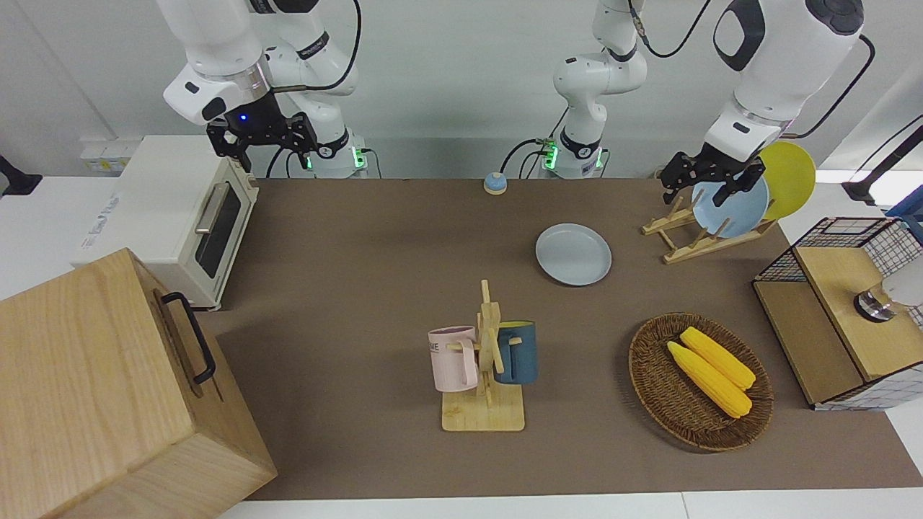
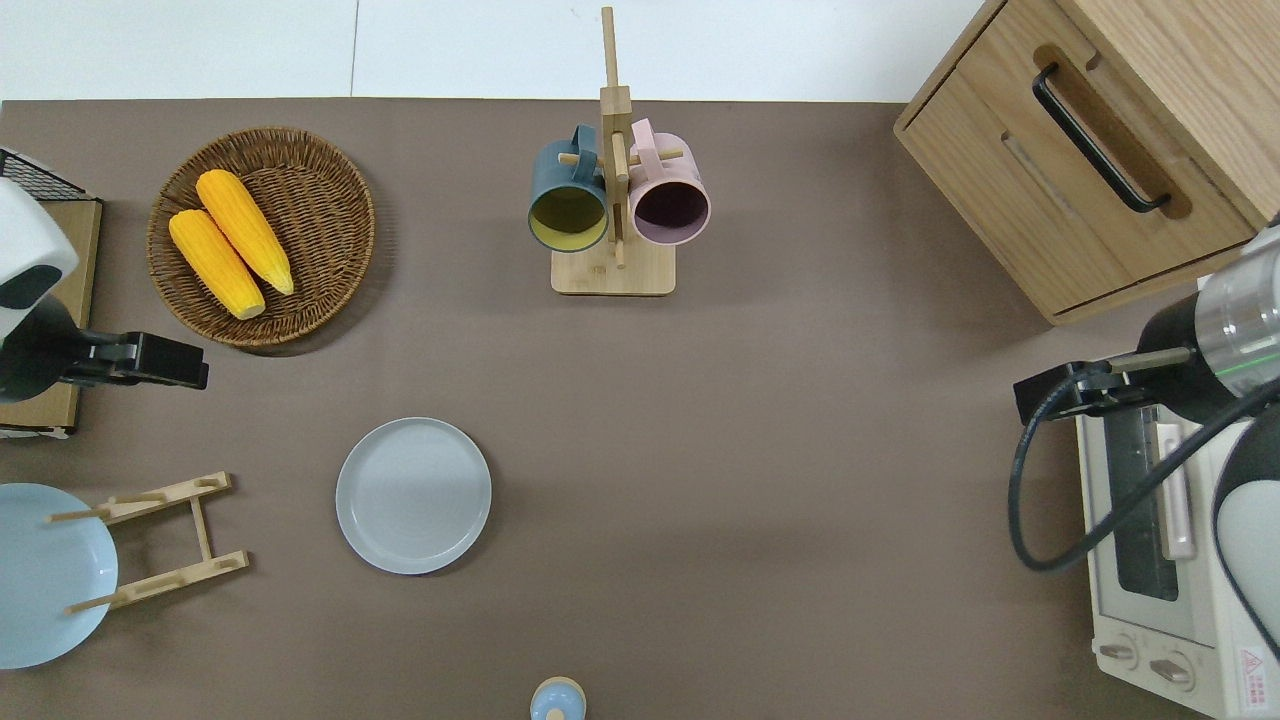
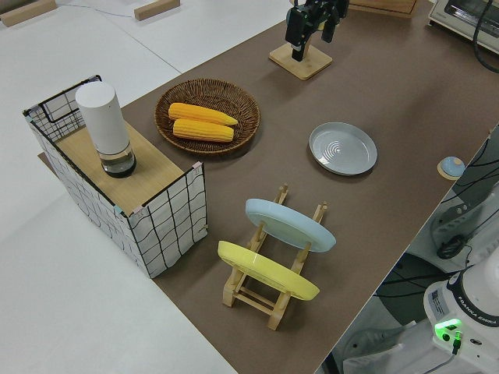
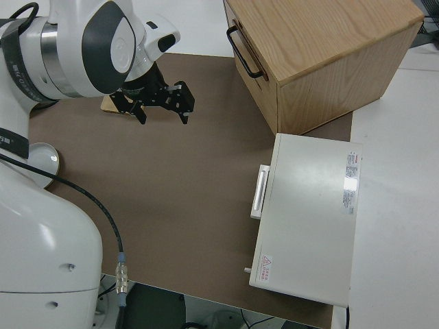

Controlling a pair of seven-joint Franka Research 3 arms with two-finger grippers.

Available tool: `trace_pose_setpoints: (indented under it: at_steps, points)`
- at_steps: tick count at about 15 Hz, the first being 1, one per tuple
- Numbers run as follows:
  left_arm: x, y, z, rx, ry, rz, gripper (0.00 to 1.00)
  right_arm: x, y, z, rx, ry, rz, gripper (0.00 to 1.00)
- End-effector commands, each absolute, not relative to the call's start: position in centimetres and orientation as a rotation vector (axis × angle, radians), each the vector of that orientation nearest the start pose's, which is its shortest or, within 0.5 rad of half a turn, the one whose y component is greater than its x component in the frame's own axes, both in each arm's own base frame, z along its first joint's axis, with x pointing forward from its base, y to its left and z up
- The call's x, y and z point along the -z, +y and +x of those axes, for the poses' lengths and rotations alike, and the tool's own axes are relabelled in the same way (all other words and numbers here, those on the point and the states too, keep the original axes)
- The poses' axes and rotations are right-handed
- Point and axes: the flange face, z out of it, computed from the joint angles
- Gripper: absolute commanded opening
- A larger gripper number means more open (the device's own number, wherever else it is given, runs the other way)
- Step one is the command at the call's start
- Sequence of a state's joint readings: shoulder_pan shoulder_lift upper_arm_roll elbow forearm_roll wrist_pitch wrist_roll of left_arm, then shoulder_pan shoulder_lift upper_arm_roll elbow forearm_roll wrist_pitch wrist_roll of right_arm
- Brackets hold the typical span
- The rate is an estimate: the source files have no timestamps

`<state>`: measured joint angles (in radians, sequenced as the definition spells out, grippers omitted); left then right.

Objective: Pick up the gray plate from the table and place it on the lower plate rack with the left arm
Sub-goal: 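Move the left gripper down toward the gray plate on the table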

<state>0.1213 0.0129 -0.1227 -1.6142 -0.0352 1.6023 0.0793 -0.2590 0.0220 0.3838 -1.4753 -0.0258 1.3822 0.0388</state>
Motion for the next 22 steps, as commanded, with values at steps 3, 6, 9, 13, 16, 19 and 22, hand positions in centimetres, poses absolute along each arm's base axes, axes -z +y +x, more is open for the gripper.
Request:
trace_pose_setpoints:
  at_steps: [3, 6, 9, 13, 16, 19, 22]
  points:
    - [-59.7, -0.5, 56.7, -0.039, 0.112, -3.180, 0.99, -64.6, 6.0, 53.6, -0.178, -0.108, -3.169, 0.983]
    - [-59.6, -0.3, 56.8, -0.042, 0.115, -3.171, 0.99, -64.6, 6.0, 53.6, -0.179, -0.108, -3.169, 0.983]
    - [-59.5, -0.4, 56.7, -0.049, 0.115, -3.174, 0.99, -64.6, 6.0, 53.6, -0.179, -0.108, -3.169, 0.983]
    - [-58.4, -0.5, 56.2, -0.115, 0.107, -3.174, 0.99, -64.6, 5.9, 53.6, -0.179, -0.105, -3.169, 0.983]
    - [-56.9, 0.3, 55.3, -0.171, 0.060, -3.176, 0.99, -64.6, 6.0, 53.6, -0.179, -0.108, -3.169, 0.983]
    - [-56.4, 0.4, 53.4, -0.203, 0.054, -3.170, 0.99, -64.5, 6.0, 53.6, -0.183, -0.108, -3.169, 0.983]
    - [-54.9, 0.4, 51.3, -0.225, 0.047, -3.162, 0.99, -64.6, 6.0, 53.6, -0.178, -0.108, -3.169, 0.983]
